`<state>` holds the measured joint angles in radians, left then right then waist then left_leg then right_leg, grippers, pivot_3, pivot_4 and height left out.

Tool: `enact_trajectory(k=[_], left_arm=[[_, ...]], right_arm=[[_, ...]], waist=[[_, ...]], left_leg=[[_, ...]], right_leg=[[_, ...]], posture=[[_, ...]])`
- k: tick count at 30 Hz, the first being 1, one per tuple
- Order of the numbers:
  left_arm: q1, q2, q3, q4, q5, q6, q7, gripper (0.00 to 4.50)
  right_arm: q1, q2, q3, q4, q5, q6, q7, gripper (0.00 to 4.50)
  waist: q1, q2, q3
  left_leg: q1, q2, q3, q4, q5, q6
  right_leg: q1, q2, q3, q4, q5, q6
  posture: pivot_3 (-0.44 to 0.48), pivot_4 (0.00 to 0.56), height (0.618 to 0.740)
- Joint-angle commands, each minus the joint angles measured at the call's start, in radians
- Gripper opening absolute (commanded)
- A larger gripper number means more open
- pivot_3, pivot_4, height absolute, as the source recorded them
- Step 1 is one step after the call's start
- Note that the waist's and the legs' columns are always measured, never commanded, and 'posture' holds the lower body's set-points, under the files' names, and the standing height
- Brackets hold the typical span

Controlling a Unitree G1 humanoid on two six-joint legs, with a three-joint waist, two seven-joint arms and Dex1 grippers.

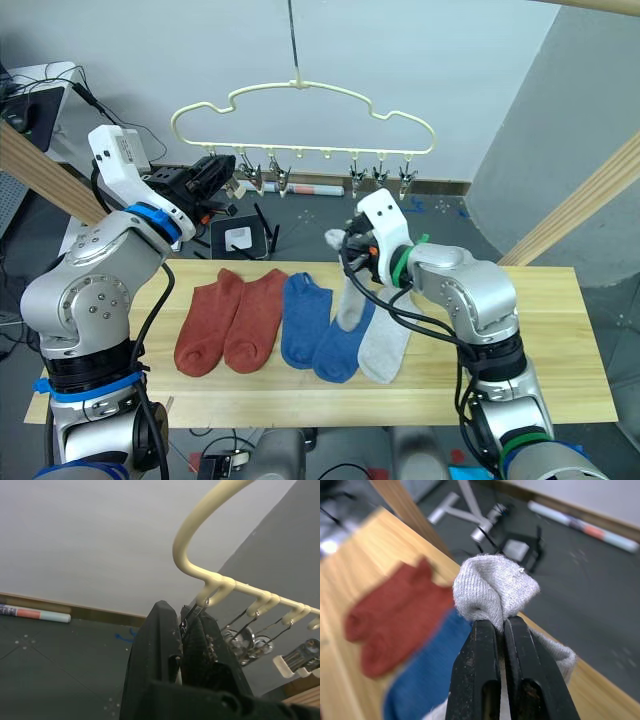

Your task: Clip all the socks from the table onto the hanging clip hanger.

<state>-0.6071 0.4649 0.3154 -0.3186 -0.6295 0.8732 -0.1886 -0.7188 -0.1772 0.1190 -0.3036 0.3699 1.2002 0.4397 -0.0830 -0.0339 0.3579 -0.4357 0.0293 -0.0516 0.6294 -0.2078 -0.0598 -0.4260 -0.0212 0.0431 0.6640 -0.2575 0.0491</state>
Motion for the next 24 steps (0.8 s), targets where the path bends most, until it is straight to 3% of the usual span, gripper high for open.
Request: enact_trajectory(k=[1,13,24], left_arm=[[-0.016,0.019,0.040,-0.021,-0.029,0.019,0.001,0.10],[-0.050,0.021,0.090,0.023,-0.101,0.076,0.035,0.10],[-0.060,0.023,0.110,0.027,-0.157,0.125,0.069,0.10]], right_arm=[[-0.002,0.063,0.028,0.010,0.012,-0.056,-0.020,0.01],[-0.038,0.259,0.121,0.197,-0.029,-0.235,-0.083,0.01],[-0.121,0.322,0.105,0.343,-0.064,-0.356,-0.092,0.01]], waist=[[-0.001,0.000,0.000],[-0.003,0.000,0.000],[-0.002,0.000,0.000]], left_leg=[[0.000,0.000,0.000,0.000,0.000,0.000],[0.000,0.000,0.000,0.000,0.000,0.000],[0.000,0.001,0.000,0.000,0.000,0.000]], right_leg=[[0.000,0.000,0.000,0.000,0.000,0.000],[-0.001,0.000,0.000,0.001,0.000,0.000],[-0.002,0.001,0.000,0.002,0.000,0.000]], posture=[[-0.110,0.363,0.740],[-0.099,0.351,0.740],[-0.090,0.350,0.740]])
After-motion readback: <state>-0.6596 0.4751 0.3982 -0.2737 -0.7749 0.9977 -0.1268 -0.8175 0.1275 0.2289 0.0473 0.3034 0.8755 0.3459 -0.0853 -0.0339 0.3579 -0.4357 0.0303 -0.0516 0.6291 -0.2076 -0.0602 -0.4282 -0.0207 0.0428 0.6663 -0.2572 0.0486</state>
